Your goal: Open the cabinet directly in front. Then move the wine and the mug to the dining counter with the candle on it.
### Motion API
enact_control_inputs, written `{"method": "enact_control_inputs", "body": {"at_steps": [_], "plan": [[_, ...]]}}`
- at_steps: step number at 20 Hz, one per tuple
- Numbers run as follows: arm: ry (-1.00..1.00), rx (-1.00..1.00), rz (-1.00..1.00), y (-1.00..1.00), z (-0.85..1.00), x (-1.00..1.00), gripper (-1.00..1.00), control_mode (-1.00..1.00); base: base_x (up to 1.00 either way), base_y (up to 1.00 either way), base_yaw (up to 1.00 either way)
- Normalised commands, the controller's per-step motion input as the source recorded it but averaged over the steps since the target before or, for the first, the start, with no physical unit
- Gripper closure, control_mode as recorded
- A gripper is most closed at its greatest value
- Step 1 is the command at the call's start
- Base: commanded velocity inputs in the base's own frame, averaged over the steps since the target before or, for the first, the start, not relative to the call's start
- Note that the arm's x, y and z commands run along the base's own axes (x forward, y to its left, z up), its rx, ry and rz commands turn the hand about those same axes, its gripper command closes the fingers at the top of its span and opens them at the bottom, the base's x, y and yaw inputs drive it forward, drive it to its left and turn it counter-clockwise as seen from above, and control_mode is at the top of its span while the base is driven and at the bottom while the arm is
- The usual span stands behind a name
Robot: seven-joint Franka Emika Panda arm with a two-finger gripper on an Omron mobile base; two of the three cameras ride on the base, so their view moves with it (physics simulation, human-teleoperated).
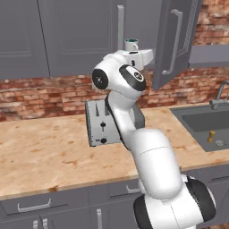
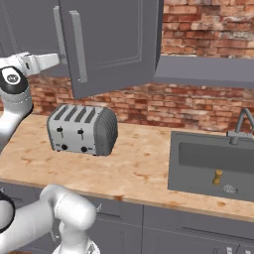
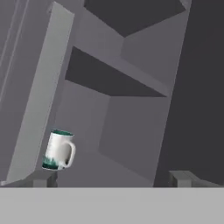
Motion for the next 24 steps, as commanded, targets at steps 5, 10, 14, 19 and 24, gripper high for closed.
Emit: {"method": "enact_control_inputs", "body": {"at_steps": [5, 10, 14, 19, 24], "plan": [[0.00, 0.00, -0.10, -0.72, 0.00, 0.20, -1.00, -1.00, 0.00, 0.00, 0.00], [-0.02, 0.02, -0.03, -0.99, 0.00, -0.21, -1.00, -1.00, 0.00, 0.00, 0.00], [-0.03, 0.00, 0.00, -1.00, -0.04, -0.52, -1.00, -1.00, 0.00, 0.00, 0.00], [-0.06, 0.00, 0.00, -1.00, -0.20, -0.21, -1.00, -1.00, 0.00, 0.00, 0.00], [-0.10, 0.00, 0.00, -1.00, -0.22, 0.01, -1.00, -1.00, 0.00, 0.00, 0.00]]}}
